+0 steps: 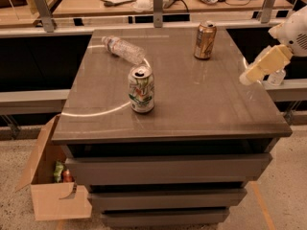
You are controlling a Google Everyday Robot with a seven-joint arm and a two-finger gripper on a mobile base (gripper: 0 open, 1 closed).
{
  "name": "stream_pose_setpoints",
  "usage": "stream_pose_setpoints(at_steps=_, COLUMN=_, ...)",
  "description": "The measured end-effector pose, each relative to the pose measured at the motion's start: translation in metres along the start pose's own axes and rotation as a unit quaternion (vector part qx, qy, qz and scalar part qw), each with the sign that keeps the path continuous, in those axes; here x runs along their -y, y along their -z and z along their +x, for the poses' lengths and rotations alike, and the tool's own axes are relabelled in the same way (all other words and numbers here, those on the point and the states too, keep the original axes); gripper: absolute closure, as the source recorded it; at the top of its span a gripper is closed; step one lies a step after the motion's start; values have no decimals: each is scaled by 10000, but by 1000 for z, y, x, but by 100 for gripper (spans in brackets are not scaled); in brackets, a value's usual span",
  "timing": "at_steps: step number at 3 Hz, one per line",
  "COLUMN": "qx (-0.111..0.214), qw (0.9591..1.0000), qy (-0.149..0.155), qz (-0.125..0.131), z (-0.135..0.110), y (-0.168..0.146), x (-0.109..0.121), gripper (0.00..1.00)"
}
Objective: Move orange can near water bottle
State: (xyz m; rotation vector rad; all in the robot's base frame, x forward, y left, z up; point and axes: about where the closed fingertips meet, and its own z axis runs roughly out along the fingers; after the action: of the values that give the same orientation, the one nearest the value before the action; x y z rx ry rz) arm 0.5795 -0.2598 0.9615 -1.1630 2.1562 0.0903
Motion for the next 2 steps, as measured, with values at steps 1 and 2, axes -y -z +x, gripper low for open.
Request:
stream_pose_setpoints(at_steps=1, qx=689, qw=9942, qy=-755, qz=336, z=5, y=-54, x=69, gripper=0)
stream_pose_setpoints(at_steps=2, qx=1095, qw=9875, qy=-1060, qz=394, z=11, y=-84, x=104, gripper=0)
